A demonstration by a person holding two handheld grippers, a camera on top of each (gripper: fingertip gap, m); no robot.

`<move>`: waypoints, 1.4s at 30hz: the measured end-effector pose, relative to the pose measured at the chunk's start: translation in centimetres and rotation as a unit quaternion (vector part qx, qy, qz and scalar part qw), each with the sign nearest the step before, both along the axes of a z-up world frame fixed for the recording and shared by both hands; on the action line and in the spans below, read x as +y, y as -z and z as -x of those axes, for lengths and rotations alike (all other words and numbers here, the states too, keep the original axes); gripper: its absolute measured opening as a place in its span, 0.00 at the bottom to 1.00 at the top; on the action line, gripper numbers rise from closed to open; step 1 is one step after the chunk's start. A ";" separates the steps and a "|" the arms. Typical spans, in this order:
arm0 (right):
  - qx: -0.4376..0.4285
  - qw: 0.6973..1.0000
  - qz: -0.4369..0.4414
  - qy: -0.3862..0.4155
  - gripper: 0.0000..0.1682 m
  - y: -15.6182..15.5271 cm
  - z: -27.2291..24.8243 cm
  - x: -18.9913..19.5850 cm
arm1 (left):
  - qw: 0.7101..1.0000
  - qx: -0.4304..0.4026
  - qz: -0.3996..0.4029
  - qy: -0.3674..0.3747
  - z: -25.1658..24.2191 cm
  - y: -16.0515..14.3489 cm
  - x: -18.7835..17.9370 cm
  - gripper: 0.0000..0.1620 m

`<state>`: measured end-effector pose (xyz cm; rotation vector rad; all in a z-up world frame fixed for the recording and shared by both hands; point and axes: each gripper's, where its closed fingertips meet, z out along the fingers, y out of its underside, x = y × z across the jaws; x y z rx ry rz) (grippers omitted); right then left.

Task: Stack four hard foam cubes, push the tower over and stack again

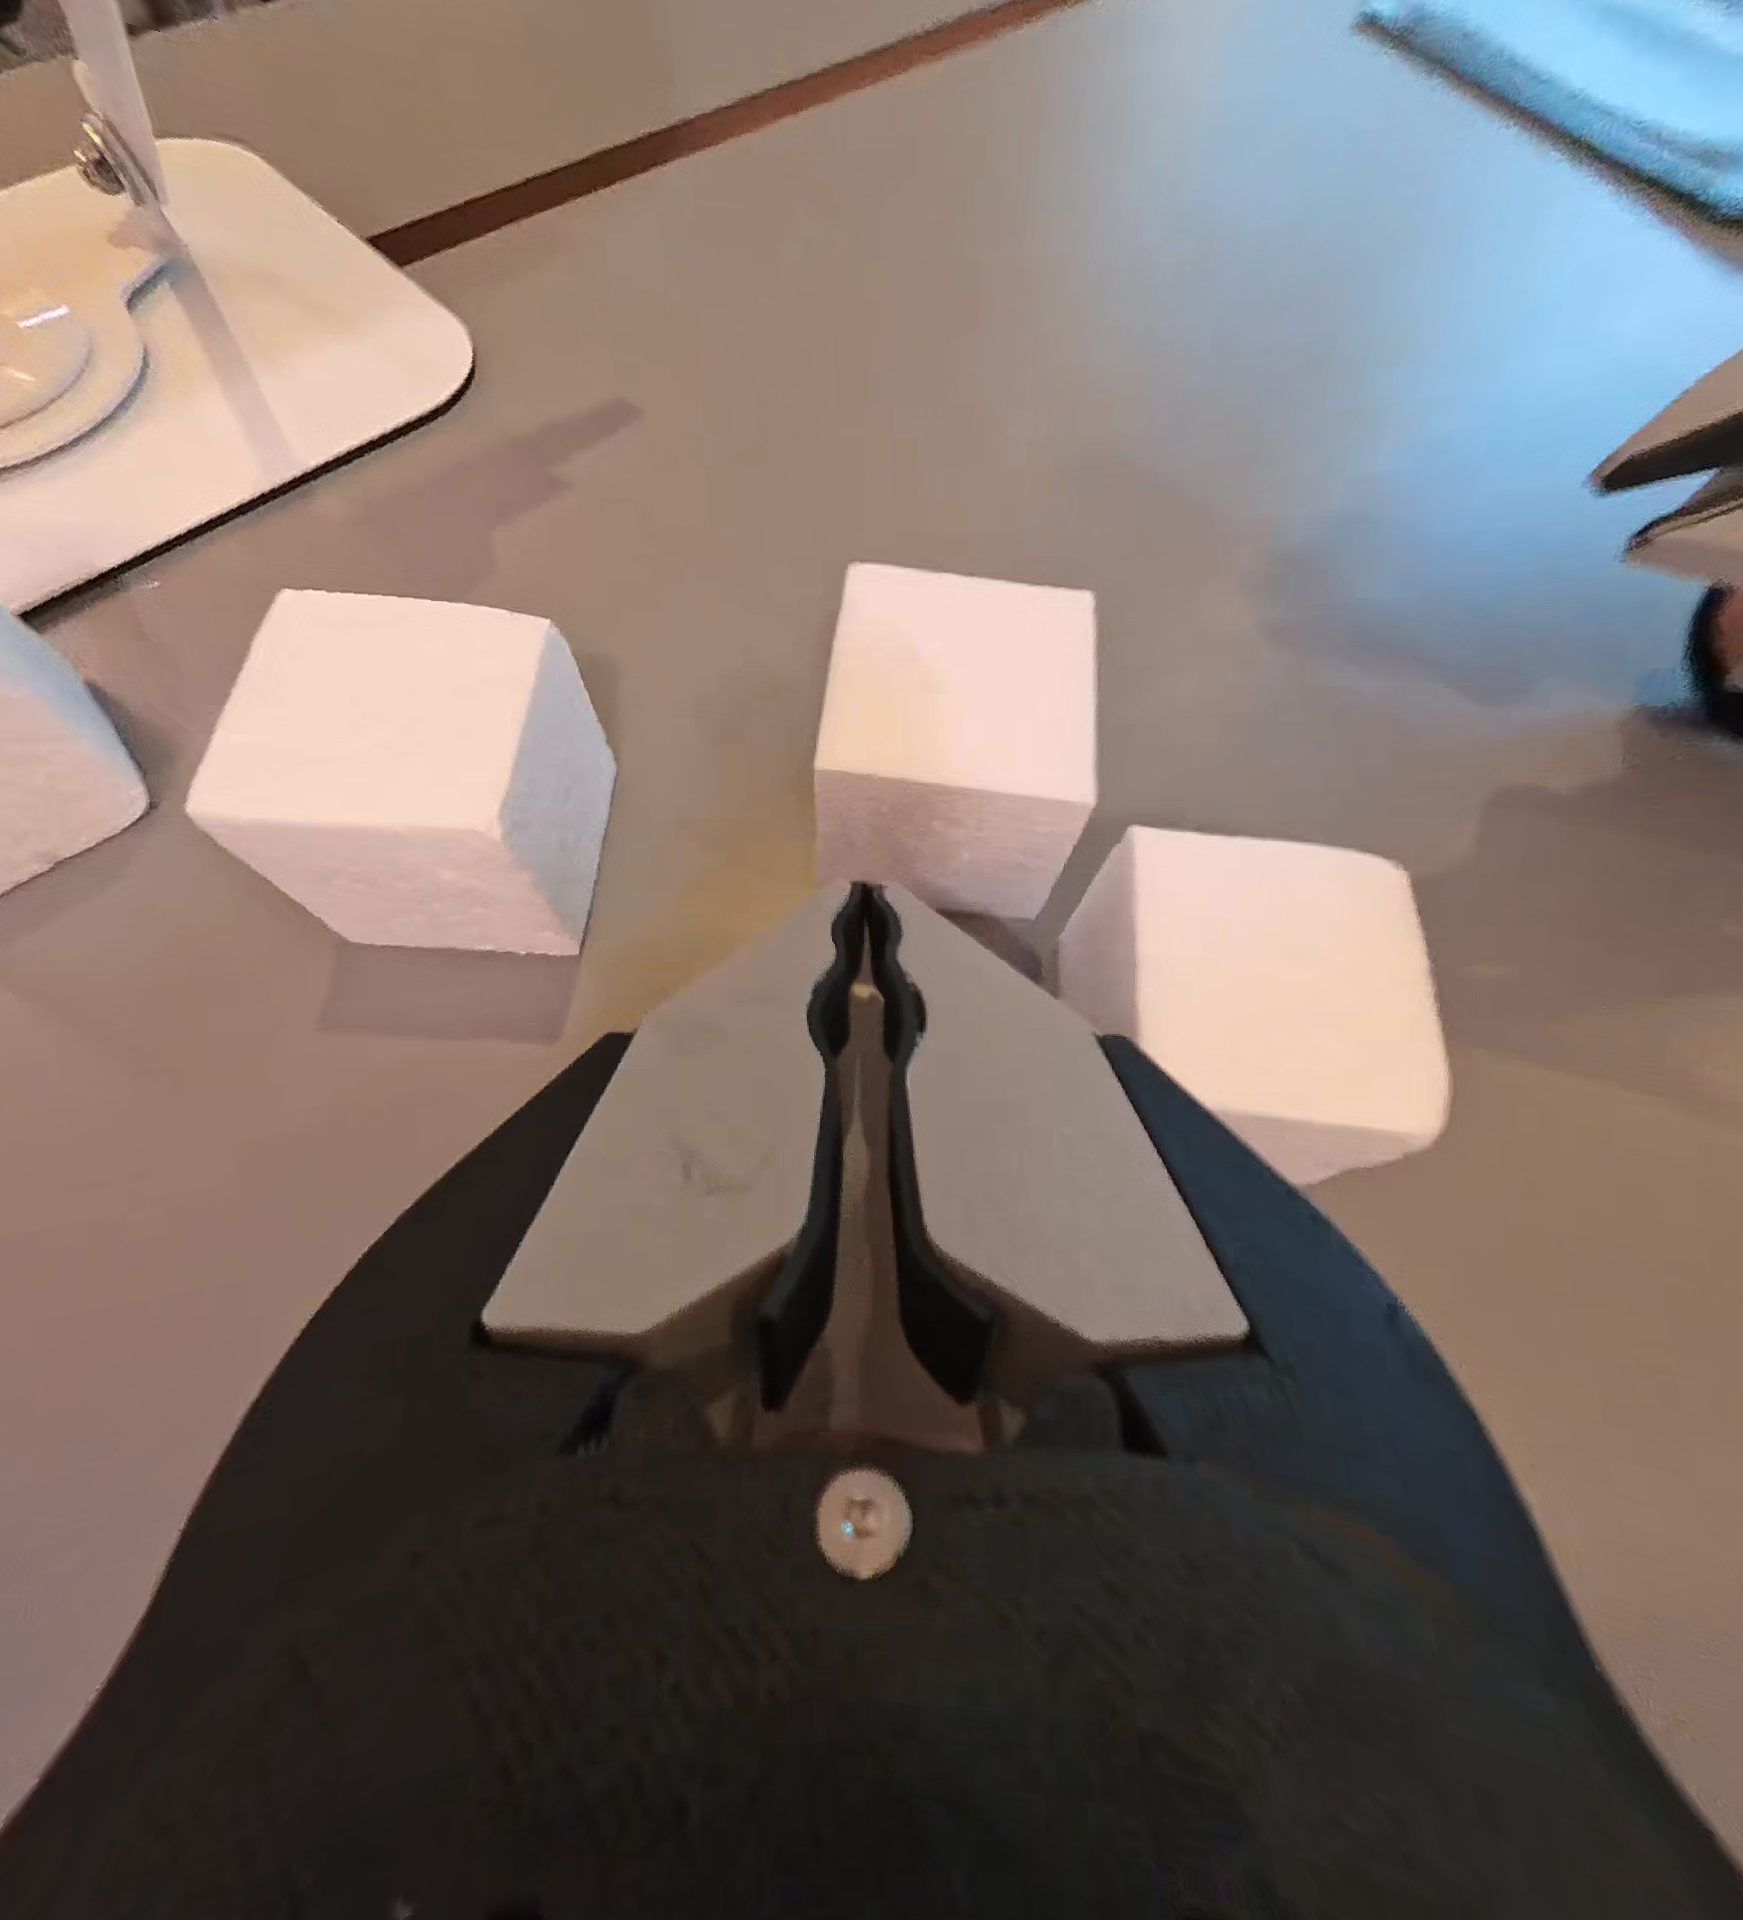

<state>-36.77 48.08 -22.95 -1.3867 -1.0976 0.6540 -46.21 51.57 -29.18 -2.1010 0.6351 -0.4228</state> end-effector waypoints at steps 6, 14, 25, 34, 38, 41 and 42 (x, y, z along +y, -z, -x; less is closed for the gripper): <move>-0.004 1.000 -0.001 -0.001 0.03 0.1 0.3 -0.1 | 1.000 0.013 -0.012 0.004 -1.9 0.1 1.4 0.00; 0.004 1.000 0.002 0.005 0.03 -0.1 -0.1 0.1 | 0.994 -0.097 -0.043 -0.031 -0.2 -3.5 1.2 0.00; 0.001 1.000 -0.006 0.002 0.03 -0.2 -0.1 -0.3 | 0.984 -0.147 -0.017 -0.096 3.8 -2.8 1.9 0.01; 0.032 0.991 -0.007 -0.131 0.07 -1.8 3.7 -6.9 | 0.984 -0.143 -0.017 -0.105 4.1 -2.7 2.0 0.03; -0.021 0.979 -0.009 -0.204 0.07 0.2 7.0 -11.7 | 0.983 -0.147 -0.013 -0.110 4.4 -2.7 2.0 0.04; -0.087 0.977 -0.019 -0.192 0.07 2.6 8.0 -11.9 | 0.982 -0.149 -0.012 -0.114 4.6 -2.6 2.0 0.04; -0.101 0.979 -0.027 -0.173 0.06 3.0 8.1 -11.3 | 0.982 -0.150 -0.013 -0.115 4.6 -2.6 2.0 0.05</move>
